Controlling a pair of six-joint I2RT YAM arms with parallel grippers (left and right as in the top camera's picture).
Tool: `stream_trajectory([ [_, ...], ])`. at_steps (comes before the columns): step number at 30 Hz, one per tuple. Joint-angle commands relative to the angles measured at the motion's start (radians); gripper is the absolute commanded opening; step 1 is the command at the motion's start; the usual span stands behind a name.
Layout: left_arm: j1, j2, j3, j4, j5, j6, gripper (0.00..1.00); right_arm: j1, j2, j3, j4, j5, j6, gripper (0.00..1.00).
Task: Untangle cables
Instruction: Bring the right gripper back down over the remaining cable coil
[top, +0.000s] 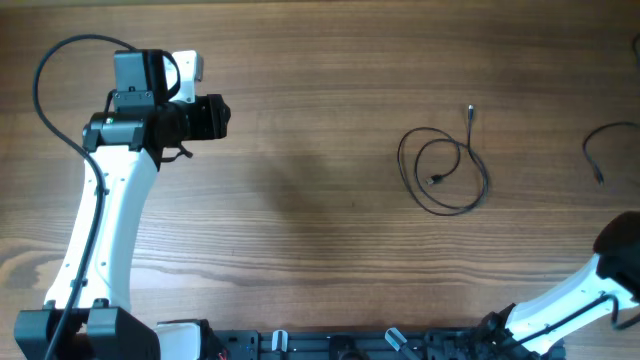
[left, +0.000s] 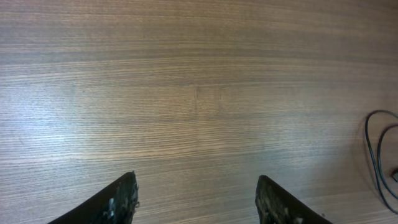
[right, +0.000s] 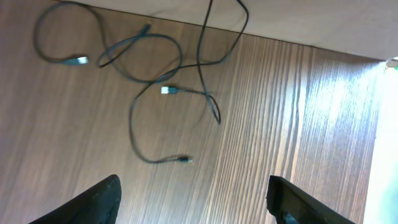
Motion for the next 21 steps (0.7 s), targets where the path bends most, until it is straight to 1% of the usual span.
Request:
stream_trajectory([
  [1, 0.043, 0.003, 0.004, 0.037, 0.023, 0.001, 0.63, 0.063, -0.090, 0.002, -0.003, -0.064, -0.030, 0.77],
  [5, 0.092, -0.001, 0.005, 0.063, 0.095, -0.019, 0.63, 0.162, -0.135, 0.002, -0.005, -0.084, -0.068, 0.77],
  [7, 0.118, -0.008, 0.005, 0.063, 0.131, -0.019, 0.63, 0.233, -0.148, 0.002, -0.012, -0.103, -0.111, 0.78],
  [11, 0.133, -0.021, 0.005, 0.064, 0.132, -0.018, 0.63, 0.412, -0.152, 0.002, -0.047, -0.130, -0.198, 0.80],
  [12, 0.133, -0.023, 0.005, 0.066, 0.132, -0.018, 0.63, 0.451, -0.152, 0.002, -0.047, -0.139, -0.208, 0.83],
  [13, 0.134, -0.024, 0.005, 0.067, 0.132, -0.018, 0.64, 0.494, -0.152, 0.002, -0.048, -0.138, -0.220, 0.96],
  [14, 0.134, -0.024, 0.005, 0.068, 0.132, -0.018, 0.65, 0.533, -0.152, 0.002, -0.048, -0.138, -0.235, 1.00],
  [17, 0.134, -0.024, 0.005, 0.061, 0.132, -0.020, 0.68, 0.639, -0.152, 0.002, -0.048, -0.130, -0.244, 1.00],
  [21, 0.137, -0.024, 0.005, 0.056, 0.131, -0.034, 0.67, 0.725, -0.151, -0.007, -0.048, -0.166, -0.259, 1.00],
])
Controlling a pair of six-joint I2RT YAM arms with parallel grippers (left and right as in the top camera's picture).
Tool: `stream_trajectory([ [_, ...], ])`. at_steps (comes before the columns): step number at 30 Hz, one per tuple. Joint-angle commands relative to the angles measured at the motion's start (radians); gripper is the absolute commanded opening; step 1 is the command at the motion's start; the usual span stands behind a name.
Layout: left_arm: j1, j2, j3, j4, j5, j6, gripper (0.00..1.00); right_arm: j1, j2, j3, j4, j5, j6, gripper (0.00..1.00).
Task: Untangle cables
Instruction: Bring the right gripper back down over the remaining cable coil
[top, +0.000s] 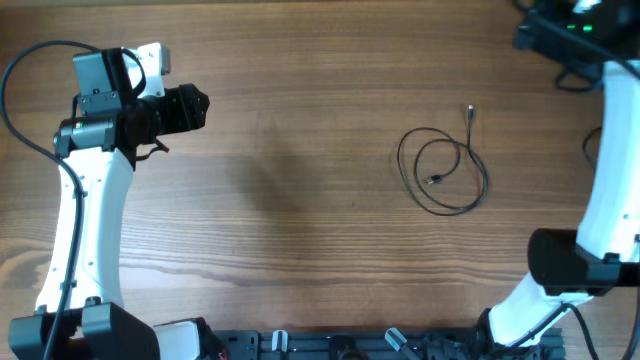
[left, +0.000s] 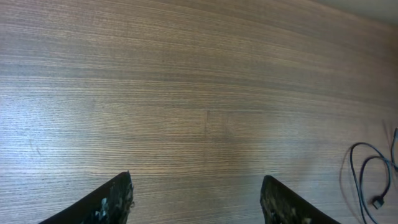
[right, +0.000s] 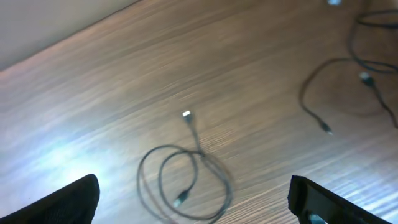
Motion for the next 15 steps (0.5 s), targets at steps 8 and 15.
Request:
stream_trajectory([
  [8, 0.009, -0.023, 0.005, -0.005, 0.022, -0.017, 0.65, 0.116, -0.023, -0.164, 0.002, 0.071, -0.093, 0.99],
  [15, 0.009, -0.023, 0.005, -0.008, 0.022, -0.013, 0.65, 0.113, -0.143, -0.190, 0.000, 0.064, -0.127, 0.99],
])
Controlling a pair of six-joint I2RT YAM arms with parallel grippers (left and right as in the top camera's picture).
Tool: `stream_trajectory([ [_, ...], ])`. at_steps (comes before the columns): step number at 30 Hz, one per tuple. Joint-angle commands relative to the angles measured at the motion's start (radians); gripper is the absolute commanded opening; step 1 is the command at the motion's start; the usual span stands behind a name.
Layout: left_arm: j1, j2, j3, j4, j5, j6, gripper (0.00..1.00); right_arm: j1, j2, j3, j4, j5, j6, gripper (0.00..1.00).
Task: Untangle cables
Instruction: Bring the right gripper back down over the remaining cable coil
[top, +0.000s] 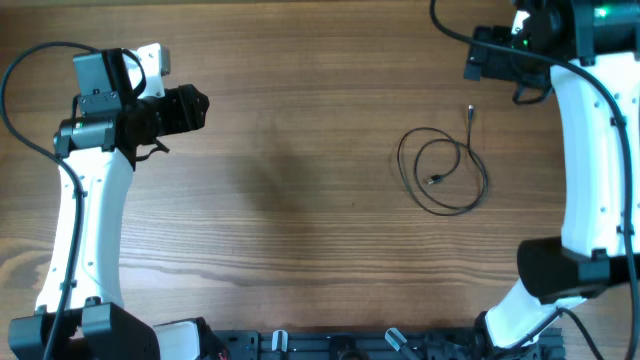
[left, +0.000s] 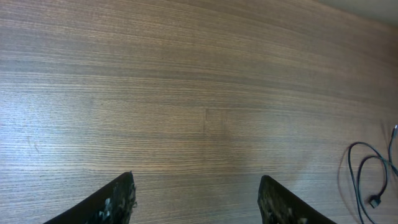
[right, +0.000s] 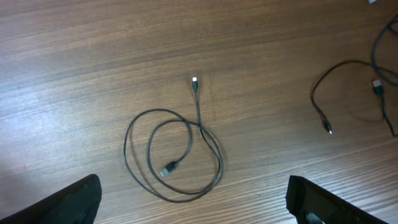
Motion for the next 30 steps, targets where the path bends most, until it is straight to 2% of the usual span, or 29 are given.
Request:
stream_trajectory([
  [1, 0.008, -0.022, 0.005, -0.001, 0.019, -0.006, 0.65, -0.001, -0.149, -0.073, -0.005, 0.037, -0.016, 1.00],
  [5, 0.008, -0.022, 0.005, -0.001, 0.019, -0.006, 0.65, -0.001, -0.289, -0.365, 0.025, 0.080, 0.037, 1.00],
  [9, 0.008, -0.022, 0.005, -0.002, 0.019, -0.006, 0.65, -0.001, -0.476, -0.682, 0.134, 0.063, 0.036, 1.00],
  [12, 0.008, -0.022, 0.005, -0.002, 0.019, -0.006, 0.65, -0.001, -0.598, -0.783, 0.178, 0.019, -0.019, 1.00],
  [20, 0.008, -0.022, 0.005, -0.001, 0.019, -0.005, 0.65, 0.000, -0.863, -0.952, 0.206, -0.001, -0.018, 1.00],
  [24, 0.008, -0.022, 0.005, 0.003, 0.020, 0.013, 0.65, -0.001, -0.867, -1.050, 0.307, -0.072, -0.043, 1.00],
  [30, 0.008, -0.022, 0.005, 0.010, 0.020, 0.013, 0.65, -0.001, -0.652, -1.056, 0.389, -0.066, -0.015, 1.00],
])
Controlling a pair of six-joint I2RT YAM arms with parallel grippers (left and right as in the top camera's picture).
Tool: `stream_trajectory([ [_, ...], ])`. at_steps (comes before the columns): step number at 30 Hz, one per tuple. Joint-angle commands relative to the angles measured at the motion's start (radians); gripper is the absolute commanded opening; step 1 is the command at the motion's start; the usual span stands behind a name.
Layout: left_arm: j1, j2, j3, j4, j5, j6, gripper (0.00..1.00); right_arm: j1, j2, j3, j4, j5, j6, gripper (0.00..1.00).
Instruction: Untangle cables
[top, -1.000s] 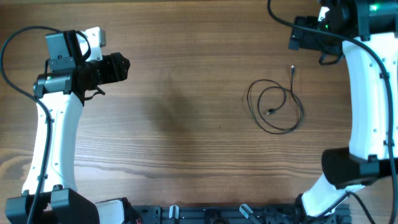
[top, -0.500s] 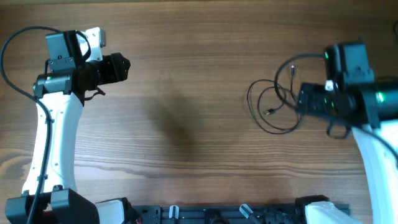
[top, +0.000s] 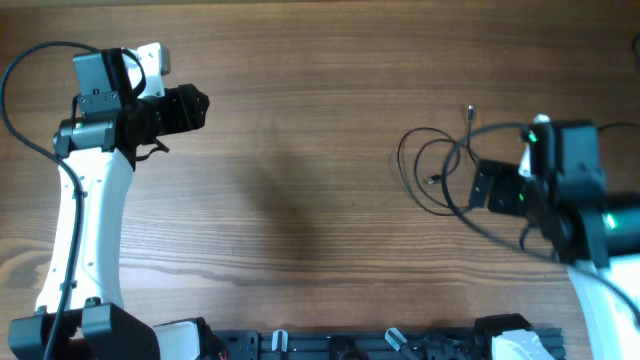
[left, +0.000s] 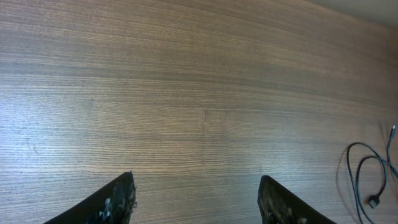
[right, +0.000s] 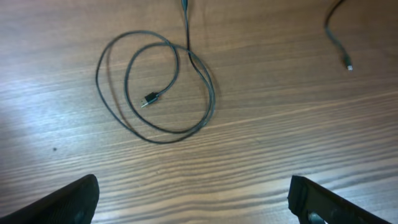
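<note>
A thin black cable (right: 155, 87) lies in a loose double coil on the wooden table, its plug ends free; the overhead view shows the coil (top: 401, 160) right of centre. My right gripper (right: 193, 183) is open above bare wood just on the near side of the coil, holding nothing. In the overhead view the right gripper (top: 487, 186) overlaps the coil's right side. Far off at the table's left, my left gripper (left: 196, 180) is open and empty, and the coil (left: 367, 180) shows at the right edge of its view.
The end of a second black cable (right: 337, 46) lies to the right of the coil. The right arm's own lead (top: 470, 215) hangs across the coil in the overhead view. The wooden table (top: 300, 200) spreads between the two arms.
The right arm has moved from the far right corner to the near side of the coil, which now sits higher and larger in its wrist view. The left arm has not moved.
At first the right arm was low at the right edge, looking at several tangled cables, and the left arm stood slightly further right. Then the left arm was further left and the right arm at the far right corner. Now the right gripper is beside the coil.
</note>
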Motion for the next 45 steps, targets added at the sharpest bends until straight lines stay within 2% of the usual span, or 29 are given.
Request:
stream_trajectory([
  [1, 0.008, -0.021, 0.005, 0.006, 0.016, 0.013, 0.65, 0.000, 0.142, -0.010, 0.056, -0.016, 0.009, 1.00],
  [6, 0.008, -0.021, 0.005, 0.005, 0.016, 0.013, 0.65, 0.000, 0.339, -0.010, 0.195, 0.062, 0.087, 1.00],
  [13, 0.008, -0.021, 0.005, 0.005, 0.016, 0.013, 0.65, -0.033, 0.489, -0.010, 0.353, 0.070, 0.076, 1.00],
  [17, 0.008, -0.021, 0.005, 0.006, 0.016, 0.017, 0.65, -0.109, 0.521, -0.010, 0.391, 0.058, 0.024, 1.00],
  [20, 0.008, -0.021, 0.005, 0.006, 0.016, 0.020, 0.65, -0.156, 0.525, -0.012, 0.393, -0.024, -0.078, 1.00],
  [24, 0.008, -0.021, 0.005, 0.006, 0.016, 0.020, 0.65, -0.187, 0.529, -0.040, 0.418, -0.098, -0.142, 1.00],
  [32, 0.008, -0.020, 0.005, 0.002, 0.022, 0.048, 0.65, -0.195, 0.529, -0.142, 0.423, -0.236, -0.149, 1.00],
  [35, 0.008, -0.020, 0.005, -0.005, 0.115, 0.128, 0.65, -0.195, 0.530, -0.145, 0.412, -0.259, -0.134, 1.00],
  [38, 0.008, -0.020, 0.004, -0.016, 0.235, 0.188, 0.66, -0.196, 0.530, -0.151, 0.392, -0.233, -0.061, 1.00],
  [45, 0.007, -0.020, 0.004, -0.024, 0.414, 0.253, 0.67, -0.195, 0.531, -0.232, 0.447, -0.203, -0.021, 1.00],
])
